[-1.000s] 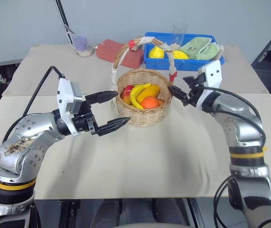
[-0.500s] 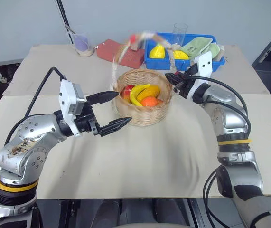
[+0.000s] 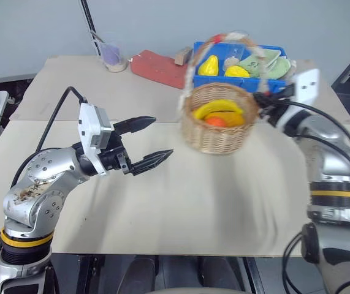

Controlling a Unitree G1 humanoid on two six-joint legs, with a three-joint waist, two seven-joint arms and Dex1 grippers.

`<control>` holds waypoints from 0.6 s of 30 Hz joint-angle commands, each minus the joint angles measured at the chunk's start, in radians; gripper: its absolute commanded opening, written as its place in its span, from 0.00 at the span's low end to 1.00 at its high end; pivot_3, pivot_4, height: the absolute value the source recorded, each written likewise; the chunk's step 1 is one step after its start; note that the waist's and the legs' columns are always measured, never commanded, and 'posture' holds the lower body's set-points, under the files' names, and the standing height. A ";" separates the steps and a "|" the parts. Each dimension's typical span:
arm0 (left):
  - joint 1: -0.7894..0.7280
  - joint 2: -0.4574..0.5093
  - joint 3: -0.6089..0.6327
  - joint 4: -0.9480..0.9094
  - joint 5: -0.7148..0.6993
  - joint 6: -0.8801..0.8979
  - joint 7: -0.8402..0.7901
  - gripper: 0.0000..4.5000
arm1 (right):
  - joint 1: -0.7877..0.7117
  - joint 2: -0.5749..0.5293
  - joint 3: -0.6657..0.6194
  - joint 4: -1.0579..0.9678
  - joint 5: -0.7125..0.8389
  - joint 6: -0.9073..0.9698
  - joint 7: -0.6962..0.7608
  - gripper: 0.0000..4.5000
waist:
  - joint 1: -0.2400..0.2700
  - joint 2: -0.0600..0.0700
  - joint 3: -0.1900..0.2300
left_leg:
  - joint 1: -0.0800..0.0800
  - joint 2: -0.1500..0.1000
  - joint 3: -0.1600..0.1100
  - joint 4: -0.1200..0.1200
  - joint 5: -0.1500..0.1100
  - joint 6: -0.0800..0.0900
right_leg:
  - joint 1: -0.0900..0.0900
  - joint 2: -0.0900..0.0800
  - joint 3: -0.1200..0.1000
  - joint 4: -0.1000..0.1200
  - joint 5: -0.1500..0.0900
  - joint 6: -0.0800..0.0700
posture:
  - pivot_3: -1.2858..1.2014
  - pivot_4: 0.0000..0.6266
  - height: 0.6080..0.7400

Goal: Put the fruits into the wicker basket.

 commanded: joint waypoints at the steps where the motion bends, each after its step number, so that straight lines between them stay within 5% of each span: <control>1: -0.030 -0.009 -0.012 0.002 0.010 -0.033 -0.013 1.00 | 0.019 -0.040 -0.076 -0.036 -0.004 -0.046 -0.046 0.03 | -0.001 0.000 0.000 | 0.000 0.000 0.000 0.000 0.000 0.000 | 0.000 0.000 0.000 0.000 0.000 0.000 | 0.52 0.24 0.78; 7: -0.056 -0.025 -0.038 0.039 0.036 -0.054 -0.032 1.00 | 0.072 -0.020 -0.093 -0.068 0.008 -0.016 -0.082 0.03 | -0.022 0.000 0.000 | 0.001 0.001 0.001 0.000 0.000 0.000 | 0.001 0.001 0.001 0.001 0.000 0.000 | 0.52 0.24 0.78; 9: -0.058 -0.027 -0.044 0.044 0.041 -0.058 -0.037 1.00 | 0.082 -0.014 -0.108 -0.076 0.012 -0.015 -0.103 0.26 | -0.025 0.000 0.000 | 0.001 0.001 0.001 0.000 0.000 0.000 | 0.001 0.001 0.001 0.001 0.000 0.000 | 0.52 0.24 0.78; 18: 0.005 -0.030 -0.012 0.041 0.055 -0.053 0.008 1.00 | 0.170 -0.034 -0.148 -0.192 0.067 0.048 -0.091 0.96 | -0.021 0.000 0.000 | 0.001 0.000 0.001 0.000 0.000 0.000 | 0.001 0.000 0.001 0.000 0.000 0.000 | 0.52 0.24 0.78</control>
